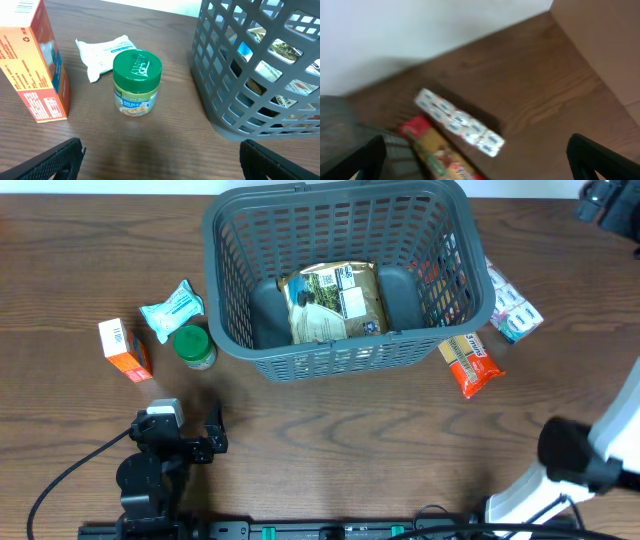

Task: Pack container
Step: 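Grasp the Kleenex tissue pack with the right gripper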

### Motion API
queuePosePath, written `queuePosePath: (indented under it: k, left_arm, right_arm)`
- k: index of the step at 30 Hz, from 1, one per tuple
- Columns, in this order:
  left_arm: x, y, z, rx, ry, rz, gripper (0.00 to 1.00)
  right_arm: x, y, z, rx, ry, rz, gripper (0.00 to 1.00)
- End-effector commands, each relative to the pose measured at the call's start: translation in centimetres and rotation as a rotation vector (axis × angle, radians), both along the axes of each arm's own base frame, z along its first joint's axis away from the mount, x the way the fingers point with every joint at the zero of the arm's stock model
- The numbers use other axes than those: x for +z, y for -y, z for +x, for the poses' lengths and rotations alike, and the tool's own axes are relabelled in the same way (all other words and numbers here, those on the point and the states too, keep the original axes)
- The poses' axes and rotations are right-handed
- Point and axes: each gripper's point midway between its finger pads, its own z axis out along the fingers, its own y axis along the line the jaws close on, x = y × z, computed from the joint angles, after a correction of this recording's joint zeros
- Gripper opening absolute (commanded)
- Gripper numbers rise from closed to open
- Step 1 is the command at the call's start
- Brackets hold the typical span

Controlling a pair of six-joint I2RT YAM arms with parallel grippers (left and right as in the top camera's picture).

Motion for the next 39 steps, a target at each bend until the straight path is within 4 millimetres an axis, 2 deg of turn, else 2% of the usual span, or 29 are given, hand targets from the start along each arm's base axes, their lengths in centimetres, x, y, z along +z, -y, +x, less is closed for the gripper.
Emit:
queuePosePath:
  k: [1,3,8,12,19,24,30,34,39]
  left_arm:
    - [-0.8,0.0,0.0,-0.007,-0.013,0.012,0.99]
    - [-0.8,0.0,0.0,-0.007,-0.013,0.012,0.98]
    - [-0.8,0.0,0.0,-0.007,-0.013,0.012,0.98]
    - [-0.8,0.0,0.0,-0.007,-0.013,0.012,0.99]
    - [-0.8,0.0,0.0,-0.007,-0.013,0.012,0.98]
    - [-0.8,0.0,0.0,-0.007,-0.013,0.012,0.98]
    - [-0.8,0.0,0.0,-0.007,-0.013,0.012,0.99]
    - [-0.8,0.0,0.0,-0.007,-0.013,0.012,0.98]
    - [-0.8,0.0,0.0,-0.007,-0.013,0.012,0.98]
  right_arm:
    - [-5.5,0.7,2.7,0.249,-0.116,0.021,0.99]
    - [-9.1,1.4,4.2,0.320,-0.174,0.046,0.99]
    - [-16.1,2.6,6.9,0.420,-0.278,0.059,0.99]
    - [-21.1,1.8,8.2,0.580,-0.329,0.084,0.95]
    - [-28.9,-0.3,9.5,0.728,-0.452,0.082,0.92]
    - [-32.6,-2.3,11.0,0.770,-0.514,0.024,0.93]
    - [-36.4,-4.9,11.6,0.811,-0.586,0.001,0.93]
    - [-38.3,-3.5,11.6,0.708,-0.660,-0.061,0.92]
    - [-38.6,-3.5,11.1,0.686,-0.685,-0.047,0.90]
